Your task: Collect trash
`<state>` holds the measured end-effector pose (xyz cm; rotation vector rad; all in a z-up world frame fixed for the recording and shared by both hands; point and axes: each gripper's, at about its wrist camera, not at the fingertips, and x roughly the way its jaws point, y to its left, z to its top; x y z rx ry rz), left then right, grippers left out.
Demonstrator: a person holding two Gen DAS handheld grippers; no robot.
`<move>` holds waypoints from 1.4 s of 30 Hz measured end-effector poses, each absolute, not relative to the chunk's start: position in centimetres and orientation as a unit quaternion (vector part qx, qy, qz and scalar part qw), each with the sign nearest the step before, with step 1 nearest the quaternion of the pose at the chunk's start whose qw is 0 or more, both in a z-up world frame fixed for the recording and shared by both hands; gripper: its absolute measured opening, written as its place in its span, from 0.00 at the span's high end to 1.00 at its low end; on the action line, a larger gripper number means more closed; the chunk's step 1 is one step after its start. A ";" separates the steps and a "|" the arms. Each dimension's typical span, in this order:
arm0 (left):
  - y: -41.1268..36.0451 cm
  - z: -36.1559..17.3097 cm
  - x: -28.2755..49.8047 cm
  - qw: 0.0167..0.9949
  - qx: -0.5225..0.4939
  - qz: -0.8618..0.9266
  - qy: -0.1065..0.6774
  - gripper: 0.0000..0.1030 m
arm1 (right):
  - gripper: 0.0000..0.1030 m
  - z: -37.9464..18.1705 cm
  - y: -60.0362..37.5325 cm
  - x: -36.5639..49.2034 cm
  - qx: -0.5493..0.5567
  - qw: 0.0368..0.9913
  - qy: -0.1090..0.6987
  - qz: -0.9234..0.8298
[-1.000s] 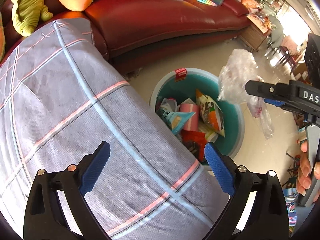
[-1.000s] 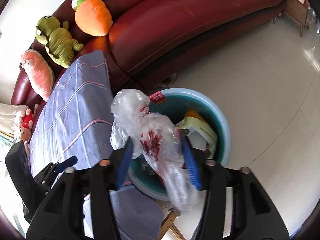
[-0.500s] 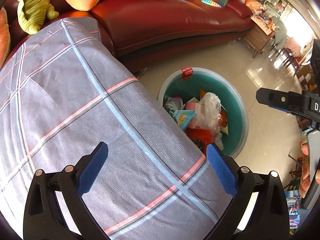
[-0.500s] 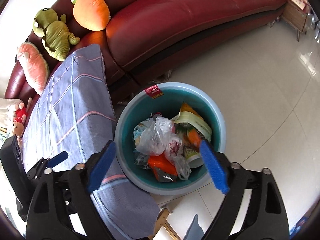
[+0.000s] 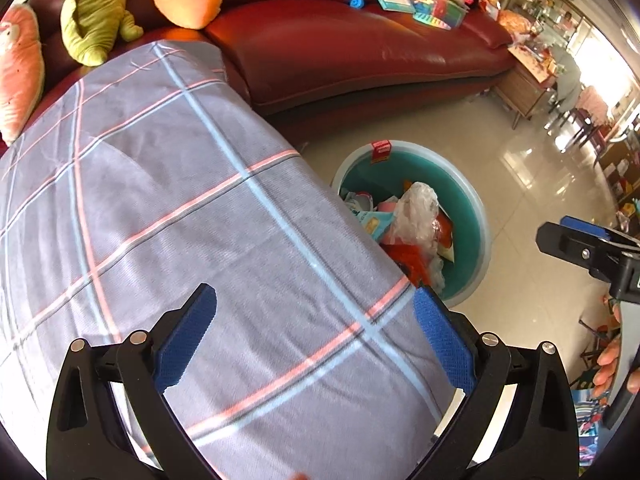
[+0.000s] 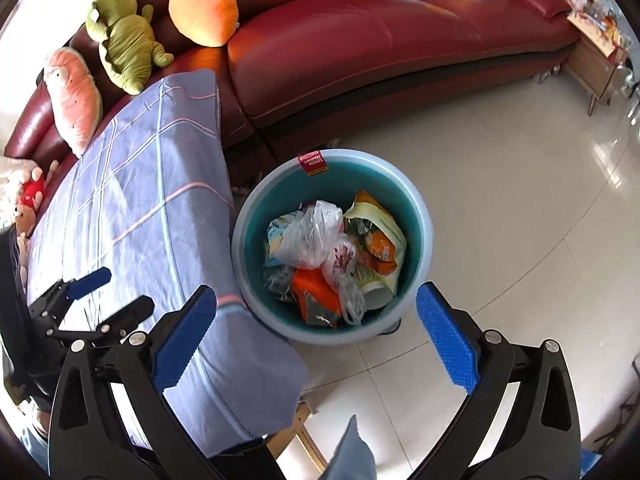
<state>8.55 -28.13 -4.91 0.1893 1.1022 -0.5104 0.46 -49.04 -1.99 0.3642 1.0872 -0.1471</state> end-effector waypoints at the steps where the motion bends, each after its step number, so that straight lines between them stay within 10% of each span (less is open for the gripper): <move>1: -27.9 -4.7 8.2 0.818 0.090 -0.239 0.516 0.04 | 0.07 -1.8 -48.8 -0.1 0.168 0.838 0.514 -0.074; 42: -21.8 -1.9 0.0 0.844 0.089 -0.192 0.492 0.04 | 0.07 0.6 -42.0 -9.6 0.090 0.870 0.474 -0.104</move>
